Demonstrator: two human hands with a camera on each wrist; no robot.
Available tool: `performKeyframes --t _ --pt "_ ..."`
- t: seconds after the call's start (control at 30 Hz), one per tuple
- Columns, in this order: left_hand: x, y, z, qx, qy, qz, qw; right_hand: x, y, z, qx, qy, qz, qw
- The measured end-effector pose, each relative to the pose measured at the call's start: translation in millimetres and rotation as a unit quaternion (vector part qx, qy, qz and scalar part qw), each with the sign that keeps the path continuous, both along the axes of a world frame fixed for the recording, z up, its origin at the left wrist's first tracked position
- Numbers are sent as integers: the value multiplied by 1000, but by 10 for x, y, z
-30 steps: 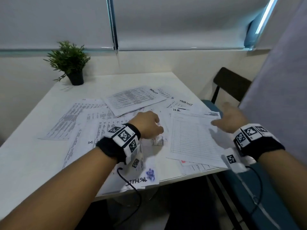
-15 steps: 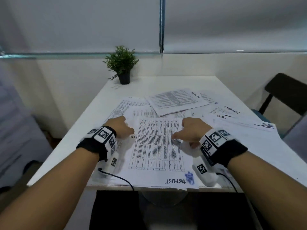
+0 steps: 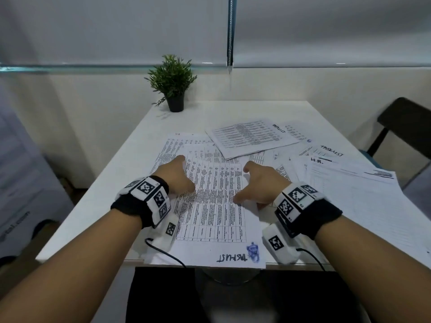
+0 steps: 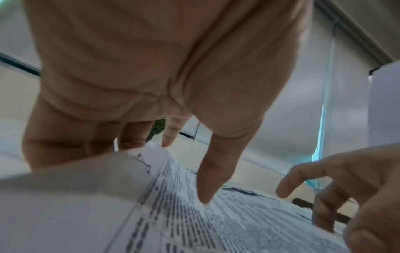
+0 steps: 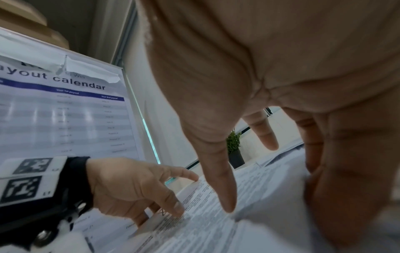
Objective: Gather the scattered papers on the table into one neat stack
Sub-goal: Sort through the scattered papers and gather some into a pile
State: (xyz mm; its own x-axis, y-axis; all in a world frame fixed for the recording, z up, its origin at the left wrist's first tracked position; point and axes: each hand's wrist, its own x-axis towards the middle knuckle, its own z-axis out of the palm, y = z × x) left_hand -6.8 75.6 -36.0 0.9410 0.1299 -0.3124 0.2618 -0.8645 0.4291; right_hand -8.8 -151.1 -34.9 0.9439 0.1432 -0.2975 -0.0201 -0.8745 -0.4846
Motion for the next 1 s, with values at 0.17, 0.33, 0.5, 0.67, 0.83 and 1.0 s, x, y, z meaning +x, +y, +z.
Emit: performKeyframes --t 0.17,0.33,0.5,0.67,0.83,1.0 --pt "-15 -128 51 -38 -68 -22 997 -8 -71 48 13 16 4 1000" --pt "-46 -200 409 -82 -217 -77 970 -6 -242 33 107 -41 -71 991" --pt "-50 -363 914 -271 -350 -121 888 43 -564 185 345 -145 -144 916" --pt "126 -737 908 -442 -314 -65 838 -5 -1038 412 459 -243 -170 837" --pt "228 -976 529 -294 -95 -85 947 -49 -1868 264 329 -192 -241 893" --pt "197 -1130 166 -159 -37 -151 975 -199 -2444 22 41 -96 -273 956"
